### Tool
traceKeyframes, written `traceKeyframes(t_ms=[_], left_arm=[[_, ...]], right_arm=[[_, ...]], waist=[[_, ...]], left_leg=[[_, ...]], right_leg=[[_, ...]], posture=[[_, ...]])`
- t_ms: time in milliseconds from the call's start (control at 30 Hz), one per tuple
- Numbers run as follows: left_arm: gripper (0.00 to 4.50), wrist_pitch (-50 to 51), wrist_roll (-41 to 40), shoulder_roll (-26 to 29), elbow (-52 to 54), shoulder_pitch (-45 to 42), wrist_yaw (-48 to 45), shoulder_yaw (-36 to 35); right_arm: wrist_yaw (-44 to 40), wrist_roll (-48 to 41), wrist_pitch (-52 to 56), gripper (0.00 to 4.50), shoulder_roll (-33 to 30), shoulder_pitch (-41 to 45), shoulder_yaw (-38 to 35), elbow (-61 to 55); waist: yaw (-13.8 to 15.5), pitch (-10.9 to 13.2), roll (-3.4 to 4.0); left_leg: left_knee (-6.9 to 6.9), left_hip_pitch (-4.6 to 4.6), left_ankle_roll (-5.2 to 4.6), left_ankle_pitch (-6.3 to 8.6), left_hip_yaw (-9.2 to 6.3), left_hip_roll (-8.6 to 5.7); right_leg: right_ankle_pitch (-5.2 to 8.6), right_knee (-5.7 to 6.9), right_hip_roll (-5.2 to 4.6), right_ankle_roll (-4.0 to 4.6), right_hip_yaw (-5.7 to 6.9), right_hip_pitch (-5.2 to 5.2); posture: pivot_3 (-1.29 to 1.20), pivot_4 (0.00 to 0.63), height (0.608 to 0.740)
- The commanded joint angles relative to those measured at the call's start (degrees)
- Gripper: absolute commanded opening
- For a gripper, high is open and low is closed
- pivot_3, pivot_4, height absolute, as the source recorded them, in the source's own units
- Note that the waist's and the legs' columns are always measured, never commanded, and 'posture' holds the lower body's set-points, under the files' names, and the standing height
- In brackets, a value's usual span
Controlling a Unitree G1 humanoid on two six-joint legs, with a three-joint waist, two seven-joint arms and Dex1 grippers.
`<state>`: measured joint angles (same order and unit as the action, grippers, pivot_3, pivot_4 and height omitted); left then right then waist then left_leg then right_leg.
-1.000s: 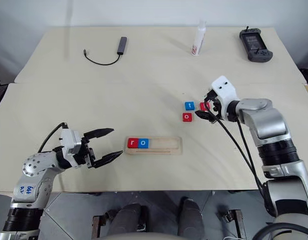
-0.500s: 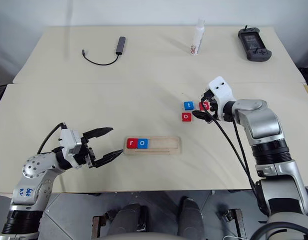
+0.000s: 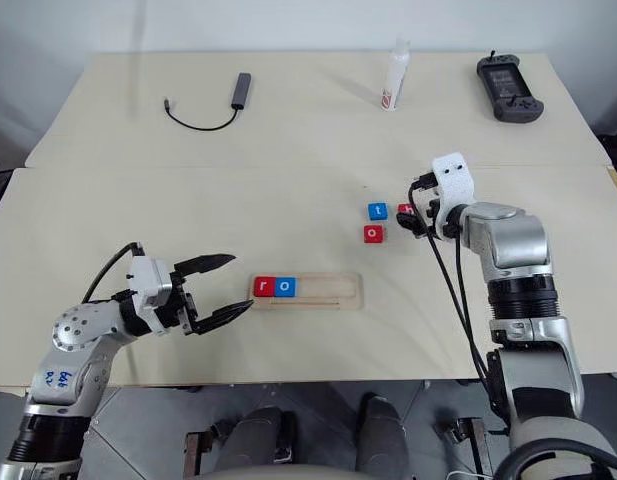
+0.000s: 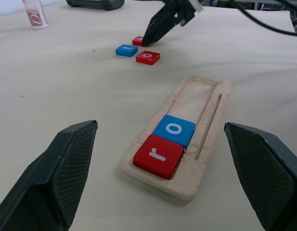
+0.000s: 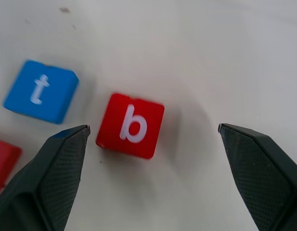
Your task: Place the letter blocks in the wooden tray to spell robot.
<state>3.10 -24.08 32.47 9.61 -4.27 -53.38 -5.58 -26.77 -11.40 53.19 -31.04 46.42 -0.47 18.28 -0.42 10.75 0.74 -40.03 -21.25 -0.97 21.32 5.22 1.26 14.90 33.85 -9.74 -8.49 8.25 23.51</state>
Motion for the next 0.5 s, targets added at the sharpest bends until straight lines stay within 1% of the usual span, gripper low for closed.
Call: traceKeyframes(t_ms=[33,67,200,300,333,433,500], left_arm=[[4.5,-0.3,0.1,0.9,2.2,-0.5,-0.3,-0.2],[4.5,-0.3,0.0,0.9,2.2,-0.5,-0.3,-0.2],[4.5,-0.6,0.1,1.1,1.7,-1.3,-0.9,0.1],[4.5,-0.6,0.3,0.7,1.0,-2.7,-1.3,0.7],[4.5,-0.7,0.3,0.5,0.8,-3.3,-1.5,1.0],[4.5,-1.2,0.5,0.0,0.0,-4.4,-1.9,1.8],[4.5,-1.2,0.4,-0.3,-0.5,-5.3,-2.4,2.7]], right_arm=[[0.4,0.3,-0.8,4.1,0.5,1.1,-0.9,1.0],[0.5,0.2,-0.5,3.96,0.6,1.0,-1.0,0.8],[0.6,-0.1,0.0,2.71,0.8,0.3,-1.2,-0.9],[0.8,-0.1,-0.6,1.67,0.5,-0.7,-1.7,-2.4],[1.3,-0.1,-0.6,1.46,0.4,-1.1,-2.3,-3.4],[1.6,-1.1,0.5,1.46,-0.3,-2.9,-4.2,-7.9],[1.5,-2.1,3.9,1.46,-1.6,-5.5,-5.8,-13.7]], waist=[[-0.1,0.0,0.0],[-0.2,0.0,0.0],[-0.4,0.0,0.0],[-0.3,0.0,0.0],[-0.3,0.0,0.0],[-0.2,0.0,0.0],[-0.2,0.0,0.01]], left_leg=[[0.0,0.01,0.0,0.0,0.01,0.0],[0.0,0.01,0.0,0.0,0.01,0.0],[-0.01,0.03,0.0,0.0,0.01,0.01],[-0.01,0.02,0.0,0.0,0.01,0.02],[-0.01,0.03,0.0,0.0,0.01,0.02],[0.0,0.02,0.0,0.0,0.01,0.01],[0.0,0.0,0.0,0.0,0.01,0.01]], right_leg=[[0.0,0.0,0.0,0.0,-0.01,0.0],[0.0,0.0,0.0,0.0,-0.01,-0.01],[0.0,0.02,0.01,0.0,-0.02,-0.01],[0.0,0.02,0.01,0.0,-0.02,-0.01],[0.0,0.01,0.01,0.0,-0.03,-0.01],[0.0,0.0,0.01,0.0,-0.03,0.0],[0.0,0.0,0.01,0.0,-0.03,0.01]], posture=[[0.0,0.15,0.74],[0.0,0.15,0.74],[0.0,0.15,0.74],[0.0,0.15,0.74],[0.0,0.15,0.74],[0.0,0.15,0.74],[0.0,0.15,0.74]])
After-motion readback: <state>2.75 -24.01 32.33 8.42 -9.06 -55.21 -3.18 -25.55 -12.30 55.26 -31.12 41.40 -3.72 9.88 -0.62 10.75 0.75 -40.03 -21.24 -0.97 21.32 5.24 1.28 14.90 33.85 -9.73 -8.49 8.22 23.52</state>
